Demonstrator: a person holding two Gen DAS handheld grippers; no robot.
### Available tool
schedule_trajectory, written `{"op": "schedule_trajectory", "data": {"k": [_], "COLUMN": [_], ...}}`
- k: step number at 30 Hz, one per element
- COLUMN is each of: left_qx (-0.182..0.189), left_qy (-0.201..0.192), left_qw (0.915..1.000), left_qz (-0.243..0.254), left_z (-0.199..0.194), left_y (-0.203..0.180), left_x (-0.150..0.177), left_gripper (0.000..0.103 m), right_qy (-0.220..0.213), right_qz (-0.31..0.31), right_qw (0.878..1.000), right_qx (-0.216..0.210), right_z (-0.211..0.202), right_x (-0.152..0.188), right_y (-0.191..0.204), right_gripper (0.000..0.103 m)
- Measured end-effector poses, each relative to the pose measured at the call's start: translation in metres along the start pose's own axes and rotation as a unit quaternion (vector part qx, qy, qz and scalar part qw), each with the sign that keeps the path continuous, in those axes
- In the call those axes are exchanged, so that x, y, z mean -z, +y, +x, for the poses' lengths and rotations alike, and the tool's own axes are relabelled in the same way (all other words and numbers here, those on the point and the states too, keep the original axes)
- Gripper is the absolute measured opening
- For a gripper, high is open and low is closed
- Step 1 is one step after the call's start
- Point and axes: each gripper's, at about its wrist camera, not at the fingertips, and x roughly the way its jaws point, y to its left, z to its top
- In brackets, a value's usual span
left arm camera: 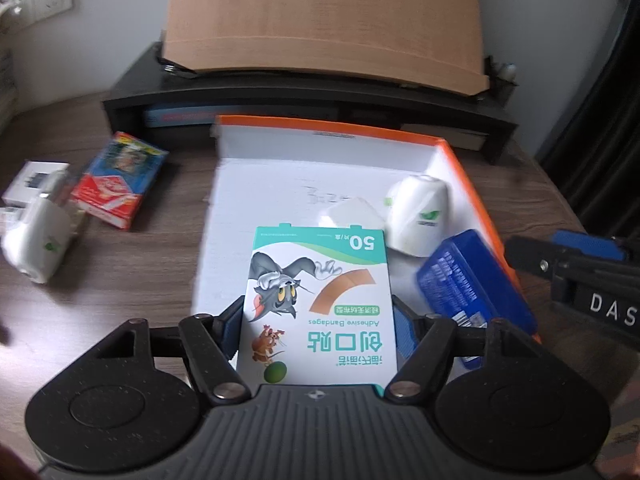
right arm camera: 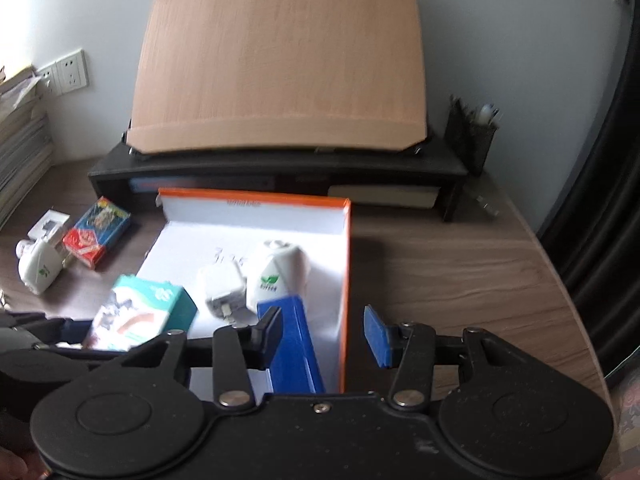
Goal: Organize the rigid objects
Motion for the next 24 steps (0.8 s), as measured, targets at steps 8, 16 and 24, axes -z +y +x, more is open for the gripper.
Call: {"op": "schedule_trajectory", "data": {"k": [8, 16, 24], "left_qx": [-0.006, -0.040, -0.102], "left_qy": [-0.030, -0.041, -0.058], "left_qw": [0.9995, 0.9979, 0.9915], "left_qz": [0.000, -0.031, -0.056], "left_z": [-0.019, -0.042, -0.070], "left_y": [0.002, 0.056, 0.139], "left_x": [-0.002, 0.002, 0.021], "left_gripper": [0.087, 0.089, 0.098], "right_qy": [-0.038, -0.042, -0.038], "right_qz": [-0.014, -0.023, -0.040], "right_qw": [0.999, 0.999, 0.998], "right_qx": [0.020, -0.006, -0.044], "right_z": [-0.019, -0.018, -0.016], "right_x": [-0.004, -0.004, 0.001], "right_y": [0.007, 0.055, 0.121], "right_gripper": [0.063, 0.075, 0.076]}}
